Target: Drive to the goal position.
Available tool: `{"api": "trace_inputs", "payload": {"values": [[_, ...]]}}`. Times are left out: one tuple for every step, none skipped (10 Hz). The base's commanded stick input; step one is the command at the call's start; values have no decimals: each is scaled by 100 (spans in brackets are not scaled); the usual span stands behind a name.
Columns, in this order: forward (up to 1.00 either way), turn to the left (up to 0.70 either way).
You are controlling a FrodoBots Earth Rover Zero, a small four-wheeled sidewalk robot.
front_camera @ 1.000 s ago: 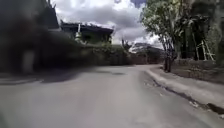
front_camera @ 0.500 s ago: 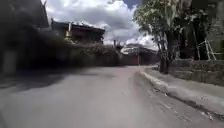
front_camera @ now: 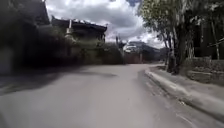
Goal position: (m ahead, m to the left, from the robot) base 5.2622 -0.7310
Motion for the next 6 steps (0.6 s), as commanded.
{"api": "trace_inputs", "payload": {"values": [[100,-40],[100,-40],[100,-40],[100,-17],[100,-4],[100,0]]}}
